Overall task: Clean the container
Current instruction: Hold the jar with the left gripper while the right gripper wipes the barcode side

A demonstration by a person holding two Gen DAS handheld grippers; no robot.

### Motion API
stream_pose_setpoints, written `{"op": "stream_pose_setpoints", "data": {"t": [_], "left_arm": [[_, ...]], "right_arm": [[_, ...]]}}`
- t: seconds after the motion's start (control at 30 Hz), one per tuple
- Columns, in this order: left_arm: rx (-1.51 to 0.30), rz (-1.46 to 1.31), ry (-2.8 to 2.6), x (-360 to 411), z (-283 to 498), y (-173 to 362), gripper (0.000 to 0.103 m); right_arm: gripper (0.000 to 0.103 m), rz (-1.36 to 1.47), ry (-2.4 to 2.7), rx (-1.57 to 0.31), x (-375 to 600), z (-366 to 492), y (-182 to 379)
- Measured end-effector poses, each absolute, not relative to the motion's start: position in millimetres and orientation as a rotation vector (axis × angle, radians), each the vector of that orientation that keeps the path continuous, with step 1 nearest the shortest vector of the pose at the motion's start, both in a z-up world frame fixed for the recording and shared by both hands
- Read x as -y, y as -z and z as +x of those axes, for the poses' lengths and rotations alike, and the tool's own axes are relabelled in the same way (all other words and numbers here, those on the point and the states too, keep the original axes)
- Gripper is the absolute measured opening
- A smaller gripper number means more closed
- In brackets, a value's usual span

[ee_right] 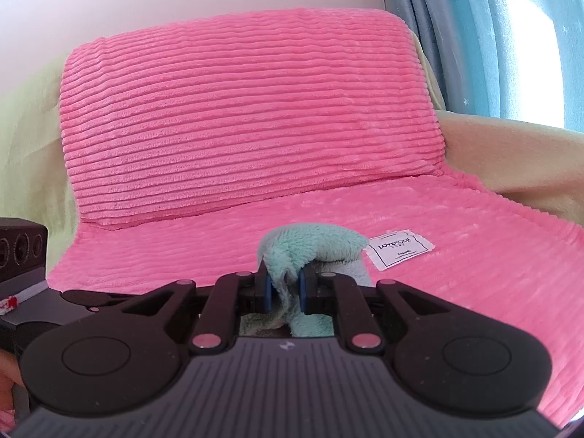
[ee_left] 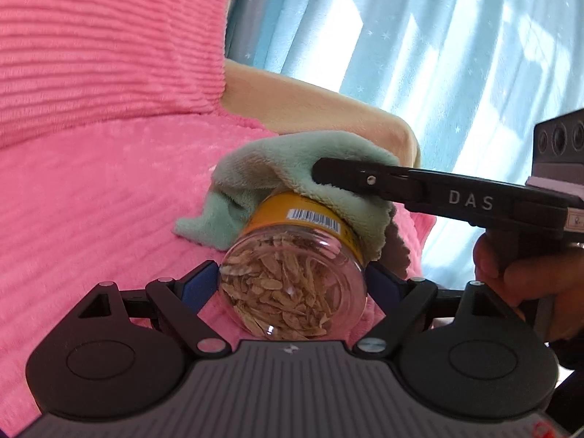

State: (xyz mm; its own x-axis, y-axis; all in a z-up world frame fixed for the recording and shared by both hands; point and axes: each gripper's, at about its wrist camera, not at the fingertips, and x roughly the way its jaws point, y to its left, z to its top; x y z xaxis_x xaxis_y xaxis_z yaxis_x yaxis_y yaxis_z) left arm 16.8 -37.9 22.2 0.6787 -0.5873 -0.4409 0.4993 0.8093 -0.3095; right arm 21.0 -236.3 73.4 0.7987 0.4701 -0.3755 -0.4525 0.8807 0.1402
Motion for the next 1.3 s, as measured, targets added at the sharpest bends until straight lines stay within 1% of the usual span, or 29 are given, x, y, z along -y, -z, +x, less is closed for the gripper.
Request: {"op": "stream_pose_setpoints", "data": {"t": [0.17, 0.33, 0.4, 0.5, 0.57, 0.63, 0.9, 0.97, 1.07, 1.2, 1.3], "left_arm": [[-0.521, -0.104, 0.609, 41.3, 12.8, -22.9, 0.087], [-0.38, 0.203, 0.568, 65.0, -11.8, -33.2, 0.083], [-0.365, 0.257, 0.556, 70.9, -16.0, -34.6, 0.083], [-0.392, 0.186, 0.566, 63.4, -12.1, -33.2, 0.084], [-0.437, 0.096, 0.572, 55.4, -5.7, -31.6, 0.087], [-0.482, 0.012, 0.583, 49.0, 1.8, -29.1, 0.088], [-0.579, -0.193, 0.633, 31.9, 21.6, -14.2, 0.088], [-0.57, -0.184, 0.634, 33.2, 21.3, -13.2, 0.088], [-0.523, -0.079, 0.609, 41.6, 13.6, -18.2, 0.087], [-0.421, 0.298, 0.524, 69.1, -7.9, -21.5, 0.087], [-0.401, 0.408, 0.503, 77.9, -14.5, -16.8, 0.087]], "right_arm": [[0.01, 0.046, -0.491, -0.415, 237.7, 20.9, -73.1], [0.01, 0.053, -0.482, -0.414, 237.7, 20.2, -73.0], [0.01, 0.056, -0.483, -0.415, 238.1, 20.2, -73.1], [0.01, 0.061, -0.482, -0.416, 239.0, 20.3, -73.2], [0.011, 0.064, -0.482, -0.417, 239.7, 20.4, -73.4], [0.011, 0.067, -0.482, -0.418, 240.3, 20.5, -73.5], [0.011, 0.08, -0.481, -0.422, 242.9, 20.9, -73.9], [0.011, 0.083, -0.48, -0.423, 243.6, 21.0, -74.0], [0.011, 0.091, -0.477, -0.424, 245.1, 21.3, -74.4], [0.011, 0.096, -0.462, -0.424, 248.4, 22.7, -74.5], [0.011, 0.071, -0.465, -0.419, 245.1, 21.1, -73.5]]}}
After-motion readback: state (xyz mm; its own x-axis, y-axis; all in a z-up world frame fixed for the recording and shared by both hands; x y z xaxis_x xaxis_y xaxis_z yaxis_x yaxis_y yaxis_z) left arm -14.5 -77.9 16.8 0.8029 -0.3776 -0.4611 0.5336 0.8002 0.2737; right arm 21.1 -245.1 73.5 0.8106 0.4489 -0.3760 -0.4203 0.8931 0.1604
